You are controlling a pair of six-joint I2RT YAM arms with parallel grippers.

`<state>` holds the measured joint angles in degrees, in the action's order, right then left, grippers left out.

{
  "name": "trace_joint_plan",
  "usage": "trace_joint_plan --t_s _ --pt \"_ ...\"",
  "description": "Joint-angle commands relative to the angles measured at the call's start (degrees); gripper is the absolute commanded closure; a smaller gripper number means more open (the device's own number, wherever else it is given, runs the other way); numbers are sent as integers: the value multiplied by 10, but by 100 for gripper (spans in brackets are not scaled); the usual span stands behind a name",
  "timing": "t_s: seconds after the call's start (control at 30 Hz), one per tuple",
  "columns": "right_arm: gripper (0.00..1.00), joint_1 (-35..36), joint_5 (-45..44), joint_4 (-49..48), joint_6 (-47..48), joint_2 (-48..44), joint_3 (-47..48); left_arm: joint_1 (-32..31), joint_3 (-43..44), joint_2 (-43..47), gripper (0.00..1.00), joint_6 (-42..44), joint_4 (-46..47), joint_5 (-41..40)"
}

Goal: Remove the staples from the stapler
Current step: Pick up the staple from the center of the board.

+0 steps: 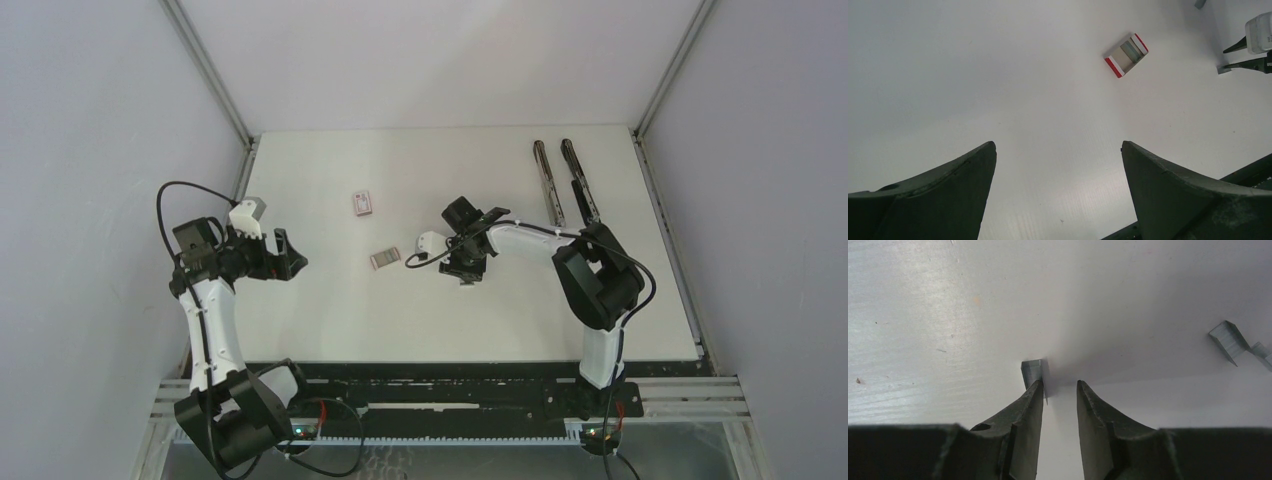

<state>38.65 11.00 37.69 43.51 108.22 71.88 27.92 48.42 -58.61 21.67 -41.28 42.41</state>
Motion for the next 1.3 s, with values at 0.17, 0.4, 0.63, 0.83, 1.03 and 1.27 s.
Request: trace_joint_plan --t_s 0.17,0.4,0.63,0.83,1.03,1.27 --pt "81 1 3 2 -3 4 14 2 -12 1 0 13 6 17" --pt "96 1 9 5 -5 2 14 2 -12 0 0 13 6 17" --pt "100 -2 29 31 -28 5 41 2 -12 1 0 13 7 17" --pt "100 2 31 40 -76 0 72 2 -11 -2 0 13 6 15" --pt "100 14 5 68 -184 20 145 2 -11 -2 0 11 7 13" --pt "100 33 -62 78 -298 40 219 2 -12 1 0 10 10 6"
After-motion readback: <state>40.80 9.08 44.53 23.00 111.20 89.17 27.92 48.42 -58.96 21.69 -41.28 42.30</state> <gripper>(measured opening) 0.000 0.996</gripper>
